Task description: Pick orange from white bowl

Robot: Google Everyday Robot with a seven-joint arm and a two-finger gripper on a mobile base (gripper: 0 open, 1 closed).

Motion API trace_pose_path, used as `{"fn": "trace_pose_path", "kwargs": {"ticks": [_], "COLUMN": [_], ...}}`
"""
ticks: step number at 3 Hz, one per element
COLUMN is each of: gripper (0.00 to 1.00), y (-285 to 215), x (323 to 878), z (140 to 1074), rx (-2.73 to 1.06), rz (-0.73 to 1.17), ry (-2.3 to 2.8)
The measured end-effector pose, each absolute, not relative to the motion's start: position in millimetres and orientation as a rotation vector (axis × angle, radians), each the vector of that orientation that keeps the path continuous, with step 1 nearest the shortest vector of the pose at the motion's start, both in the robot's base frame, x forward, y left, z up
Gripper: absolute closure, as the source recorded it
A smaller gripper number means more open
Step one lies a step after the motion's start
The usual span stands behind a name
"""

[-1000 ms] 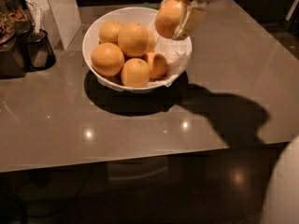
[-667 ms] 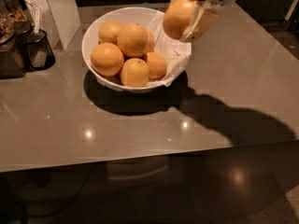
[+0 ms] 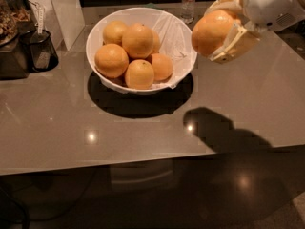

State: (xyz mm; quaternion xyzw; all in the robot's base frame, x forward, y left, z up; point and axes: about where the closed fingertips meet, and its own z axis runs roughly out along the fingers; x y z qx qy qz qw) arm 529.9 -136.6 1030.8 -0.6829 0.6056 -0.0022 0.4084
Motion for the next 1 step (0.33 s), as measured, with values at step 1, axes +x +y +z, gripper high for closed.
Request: {"fn": "trace_pose_path", "kwargs": {"ticks": [1], "gripper": [1.0], "y": [-139.0], "x": [528.9], "z": [1029.7], "rx": [-1.717], "rz": [-0.006], "ry": [1.532]}}
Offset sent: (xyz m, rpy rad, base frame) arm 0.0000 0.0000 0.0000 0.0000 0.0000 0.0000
